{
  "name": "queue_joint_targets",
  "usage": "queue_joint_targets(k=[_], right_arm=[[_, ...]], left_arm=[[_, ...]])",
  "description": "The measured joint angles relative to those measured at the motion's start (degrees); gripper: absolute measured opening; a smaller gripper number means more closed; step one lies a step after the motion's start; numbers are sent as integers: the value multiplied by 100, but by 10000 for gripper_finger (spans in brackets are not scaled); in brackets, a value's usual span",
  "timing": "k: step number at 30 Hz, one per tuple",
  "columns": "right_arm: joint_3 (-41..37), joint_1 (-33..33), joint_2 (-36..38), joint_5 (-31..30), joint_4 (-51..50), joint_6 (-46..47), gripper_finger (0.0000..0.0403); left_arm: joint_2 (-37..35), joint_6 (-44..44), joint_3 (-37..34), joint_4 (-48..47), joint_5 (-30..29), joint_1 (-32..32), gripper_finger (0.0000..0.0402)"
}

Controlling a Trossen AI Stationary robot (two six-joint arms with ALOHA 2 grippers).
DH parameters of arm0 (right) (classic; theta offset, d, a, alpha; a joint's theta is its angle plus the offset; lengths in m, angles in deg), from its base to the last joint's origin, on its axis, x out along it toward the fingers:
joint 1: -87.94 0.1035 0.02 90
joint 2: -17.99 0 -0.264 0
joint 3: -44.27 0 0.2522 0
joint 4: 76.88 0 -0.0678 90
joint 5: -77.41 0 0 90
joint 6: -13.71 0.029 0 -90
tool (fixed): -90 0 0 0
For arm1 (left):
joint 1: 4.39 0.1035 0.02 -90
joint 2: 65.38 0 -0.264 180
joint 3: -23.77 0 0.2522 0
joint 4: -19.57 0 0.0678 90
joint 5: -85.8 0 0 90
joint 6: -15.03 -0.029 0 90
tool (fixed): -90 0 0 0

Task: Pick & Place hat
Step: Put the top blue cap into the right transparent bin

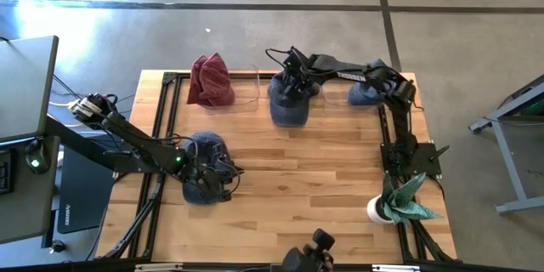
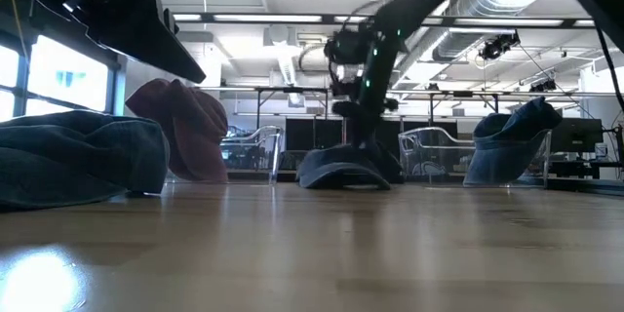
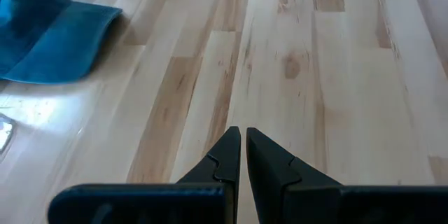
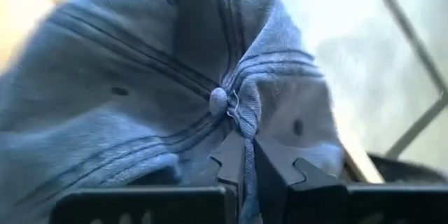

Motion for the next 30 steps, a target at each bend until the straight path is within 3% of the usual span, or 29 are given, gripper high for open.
queue_joint_targets(k=[4,10,18,21,24,30], right_arm=[[2,305,588,-229,44,-252,6],[-97,1170,1683,-1747,142,-270,4],[-1870,3353,2466,-2075,678,764,5],[-2712,4200,2498,-1854,1359,1445,6],[-3563,4892,2410,-1223,2464,1789,3],[-4829,5726,2239,-107,4582,2220,29]], left_arm=[[0,12,0,24,-515,-14,21],[-179,-247,9,135,-1473,-566,21],[-214,-1279,7,986,-1787,-1454,21],[-214,-1508,7,1154,-1749,-1630,21],[-214,-1527,7,1190,-1628,-1654,21],[-214,-1615,4,1442,-1469,-1648,21]])
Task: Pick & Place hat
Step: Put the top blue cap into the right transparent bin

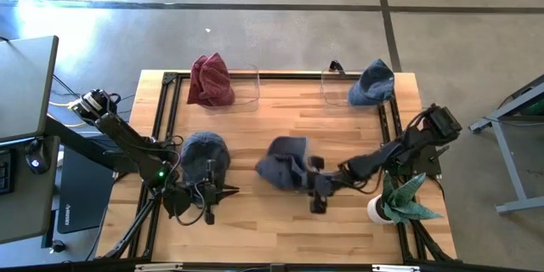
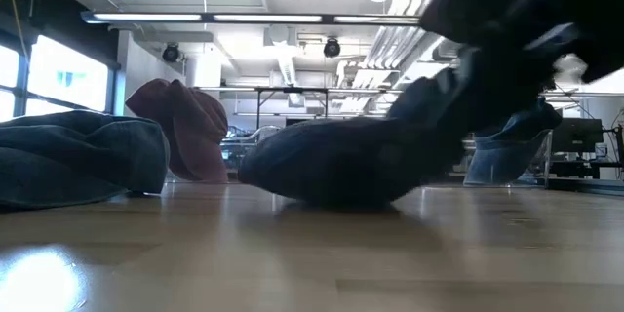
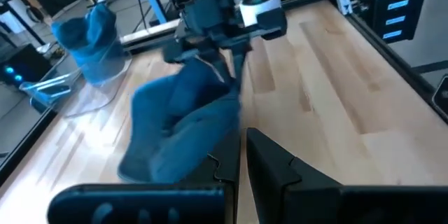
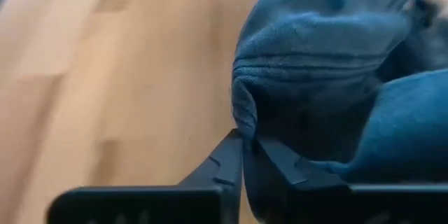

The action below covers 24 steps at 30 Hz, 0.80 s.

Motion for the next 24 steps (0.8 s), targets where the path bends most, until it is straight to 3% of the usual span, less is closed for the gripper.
queue_joint_targets(k=[4,9,11,13,15,19,21,24], right_arm=[[-205,190,46,493,69,572,88],[228,95,281,2473,-664,1575,184],[537,102,362,2776,-796,1637,208],[862,132,374,2294,-872,1256,216],[1140,104,350,1265,-1053,1073,213],[1441,-162,176,-102,-2239,1547,174],[1401,-287,52,-383,-2760,1721,145],[1267,-426,-58,-149,-3136,1983,103]], left_arm=[[2,-159,0,177,95,2,21],[113,-390,-1,582,460,116,21],[265,-529,-1,899,956,326,21],[512,-647,-2,1379,1481,633,21],[877,-661,0,1927,1901,1036,21],[1561,-262,10,2488,1932,1901,21],[1858,19,81,2489,2120,2386,21],[2372,506,184,2074,3158,3074,21]])
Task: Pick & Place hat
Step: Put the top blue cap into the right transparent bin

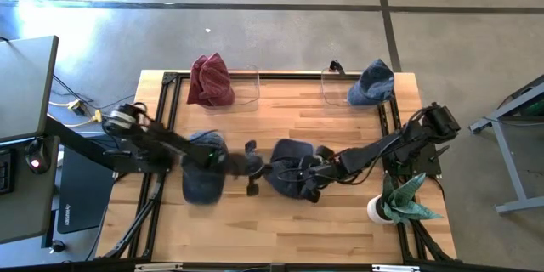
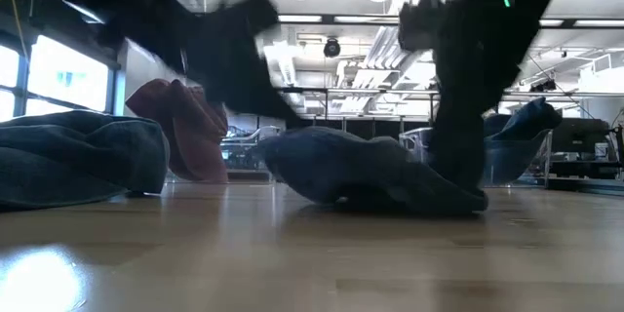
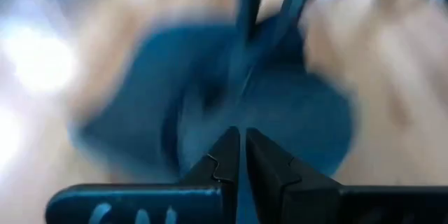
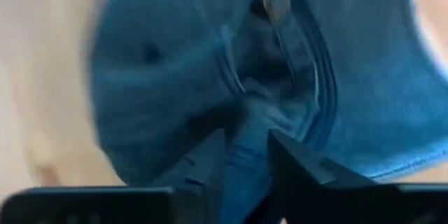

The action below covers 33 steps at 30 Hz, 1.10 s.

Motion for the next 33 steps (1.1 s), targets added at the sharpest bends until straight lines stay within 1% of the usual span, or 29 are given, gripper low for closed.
queue_joint_targets(k=[2,4,6,8,10,12,15,17,20,23,25,27,28,30,33], right_arm=[[-99,-28,-25,207,-218,151,76],[-154,5,-15,233,-499,399,52],[-153,98,-3,297,-944,649,29],[-153,178,-3,457,-1316,729,11],[-152,259,0,518,-1565,749,6],[-129,335,23,447,-1734,777,14],[2,407,121,304,-1621,715,31],[76,433,209,220,-1507,606,40],[118,436,248,207,-1128,294,51],[120,479,257,78,-482,-190,65],[118,525,210,-118,-30,-585,79],[118,551,152,-395,286,-845,98],[118,544,87,-491,386,-875,106],[119,478,-12,-479,478,-788,121],[115,349,-231,-223,354,-536,129]], left_arm=[[341,331,102,-403,833,359,21],[553,527,207,-867,1419,555,21],[576,576,267,-1301,1528,567,18],[573,577,339,-1397,1377,472,8],[457,516,389,-1522,1284,319,2],[199,447,528,-1612,1255,129,4],[-118,305,831,-1628,980,-143,3],[-161,123,943,-1727,823,-300,1],[-164,-313,1134,-1623,832,-374,1],[74,-759,1184,-1595,706,-350,1],[268,-1163,1129,-1618,670,-327,1],[542,-1717,1174,-990,742,-276,1],[639,-2133,1182,-803,752,-262,1],[840,-2905,1213,-764,759,-264,6],[1153,-3659,1505,-1286,797,-261,37]])
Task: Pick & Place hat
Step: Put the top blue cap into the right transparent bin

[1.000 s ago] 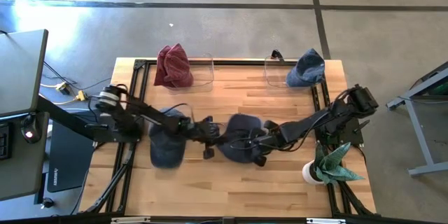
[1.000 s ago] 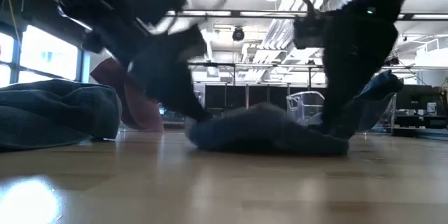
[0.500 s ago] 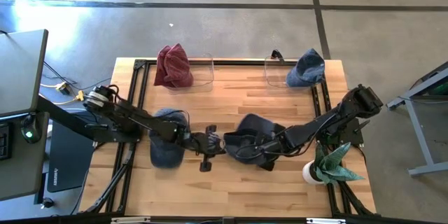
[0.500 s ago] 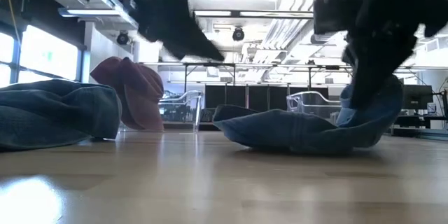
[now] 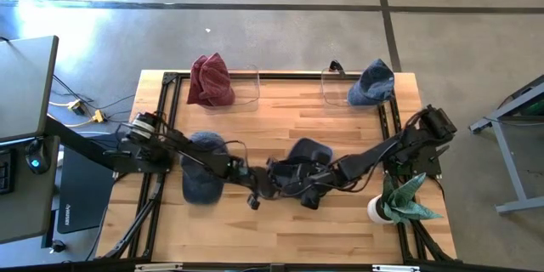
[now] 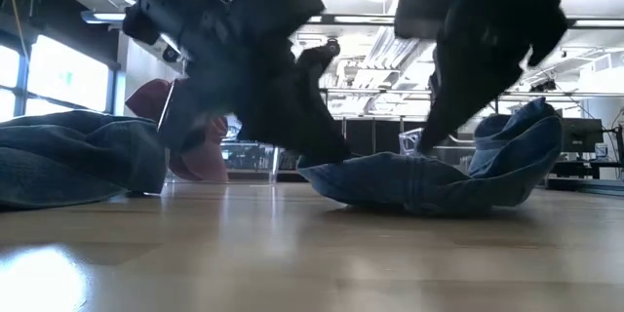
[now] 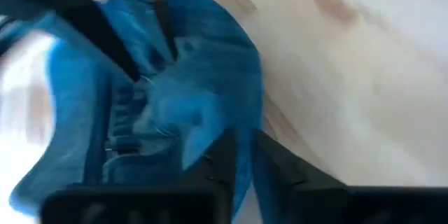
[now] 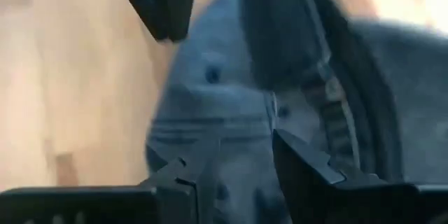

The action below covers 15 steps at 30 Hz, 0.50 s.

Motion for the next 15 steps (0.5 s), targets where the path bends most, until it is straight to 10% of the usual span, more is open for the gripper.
queue_joint_targets(k=[10,15], right_arm=[[0,-41,-189,198,-324,76,102],[0,111,-178,255,-470,72,88]], left_arm=[[562,-1985,819,-1318,-907,-56,239],[582,-2239,807,-1316,-1496,-49,263]])
